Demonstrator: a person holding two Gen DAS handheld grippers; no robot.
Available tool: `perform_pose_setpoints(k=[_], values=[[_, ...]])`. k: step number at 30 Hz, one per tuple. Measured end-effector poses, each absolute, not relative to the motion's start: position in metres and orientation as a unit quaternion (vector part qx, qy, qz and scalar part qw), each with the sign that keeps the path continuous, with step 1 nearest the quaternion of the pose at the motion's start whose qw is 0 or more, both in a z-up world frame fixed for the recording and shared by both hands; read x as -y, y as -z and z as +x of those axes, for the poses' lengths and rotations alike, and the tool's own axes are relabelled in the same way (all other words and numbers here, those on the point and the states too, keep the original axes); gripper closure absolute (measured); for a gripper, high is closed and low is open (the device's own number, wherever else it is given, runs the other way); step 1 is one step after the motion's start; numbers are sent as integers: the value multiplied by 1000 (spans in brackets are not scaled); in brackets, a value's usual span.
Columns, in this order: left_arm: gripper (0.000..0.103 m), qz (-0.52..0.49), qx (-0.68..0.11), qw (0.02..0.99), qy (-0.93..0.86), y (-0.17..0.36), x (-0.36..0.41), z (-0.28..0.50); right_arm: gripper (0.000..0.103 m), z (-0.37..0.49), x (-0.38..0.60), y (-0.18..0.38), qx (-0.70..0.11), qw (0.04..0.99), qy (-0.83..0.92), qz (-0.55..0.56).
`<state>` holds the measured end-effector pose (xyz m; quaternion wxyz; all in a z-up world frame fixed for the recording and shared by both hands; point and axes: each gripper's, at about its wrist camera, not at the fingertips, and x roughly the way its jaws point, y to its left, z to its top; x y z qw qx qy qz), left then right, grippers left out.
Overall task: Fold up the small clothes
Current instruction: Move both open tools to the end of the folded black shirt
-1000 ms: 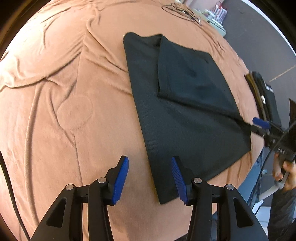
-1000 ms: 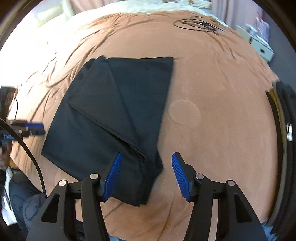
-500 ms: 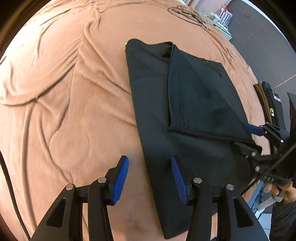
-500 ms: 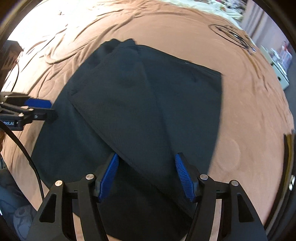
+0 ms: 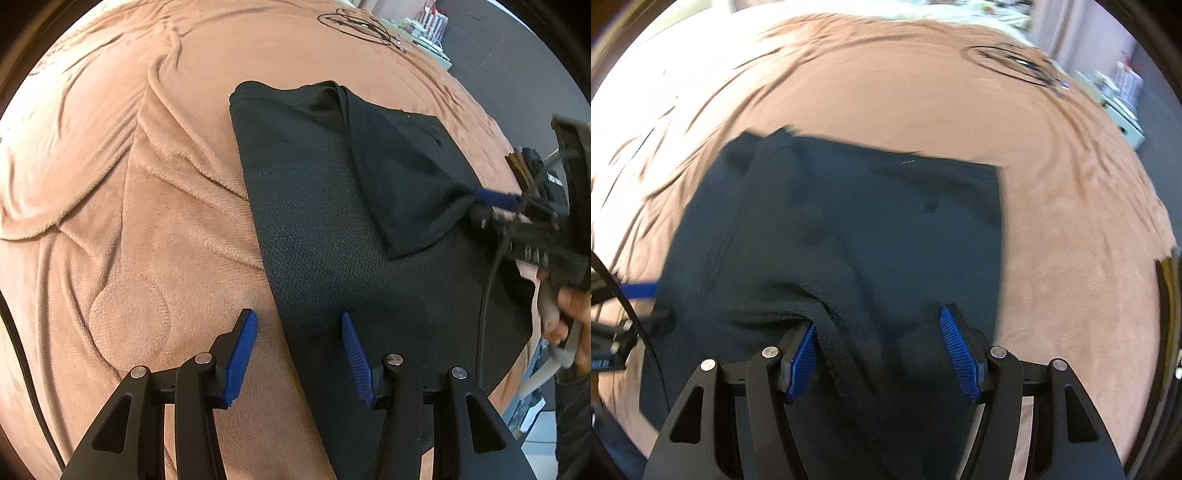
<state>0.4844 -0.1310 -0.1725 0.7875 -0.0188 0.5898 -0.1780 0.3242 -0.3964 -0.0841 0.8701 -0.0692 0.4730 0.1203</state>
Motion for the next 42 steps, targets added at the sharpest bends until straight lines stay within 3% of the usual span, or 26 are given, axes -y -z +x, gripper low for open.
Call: perform_pose_setpoints(k=[13,18,23,25,35,42], values=[[53,-20,-592,784,186,171,127,485,42,359,468,94,-480,877,-28,17],[53,-30,-589,784,191,164,122,488,42,343,475,86,-474,878,-68,30],[53,-42,-578,794,183,157,112,498,39,325,435,87,-468,872,-127,-69],[53,-48,-577,795,179,156,112,503,23,323,418,90,-462,872,-122,-105],[53,-22,-580,795,176,169,127,515,22,331,355,113,-448,867,-115,-184],[53,-26,-580,793,186,170,121,514,22,383,386,107,-456,883,-52,-101]])
